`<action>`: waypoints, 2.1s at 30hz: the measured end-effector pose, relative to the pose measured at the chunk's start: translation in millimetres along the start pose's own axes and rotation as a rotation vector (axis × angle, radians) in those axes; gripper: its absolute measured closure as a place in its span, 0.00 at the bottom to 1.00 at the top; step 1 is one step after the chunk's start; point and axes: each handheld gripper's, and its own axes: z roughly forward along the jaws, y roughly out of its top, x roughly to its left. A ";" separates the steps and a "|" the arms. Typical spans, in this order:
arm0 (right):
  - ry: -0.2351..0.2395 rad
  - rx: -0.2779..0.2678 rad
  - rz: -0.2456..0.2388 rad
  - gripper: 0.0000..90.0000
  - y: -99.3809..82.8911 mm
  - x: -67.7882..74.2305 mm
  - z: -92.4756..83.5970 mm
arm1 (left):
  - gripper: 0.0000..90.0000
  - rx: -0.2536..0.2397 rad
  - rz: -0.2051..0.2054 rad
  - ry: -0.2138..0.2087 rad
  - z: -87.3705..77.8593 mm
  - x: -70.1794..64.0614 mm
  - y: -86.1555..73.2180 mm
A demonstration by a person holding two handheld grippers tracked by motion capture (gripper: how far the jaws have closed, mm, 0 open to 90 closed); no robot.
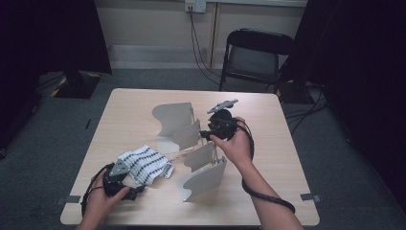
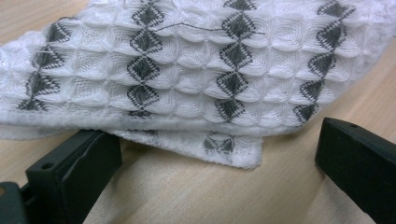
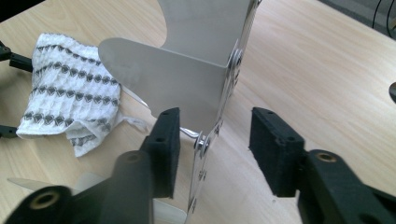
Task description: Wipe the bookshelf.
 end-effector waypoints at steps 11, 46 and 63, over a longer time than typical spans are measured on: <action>-0.006 0.038 0.059 0.85 -4.7 2.9 12.8 | 0.00 0.000 0.000 0.000 0.0 0.0 0.0; -0.036 -0.057 0.263 0.95 2.7 -15.5 -9.6 | 0.00 0.001 0.008 0.002 0.0 0.5 0.3; -0.010 -0.081 0.320 0.95 -1.4 -39.4 -39.0 | 0.00 -0.001 0.004 -0.002 0.5 0.3 0.5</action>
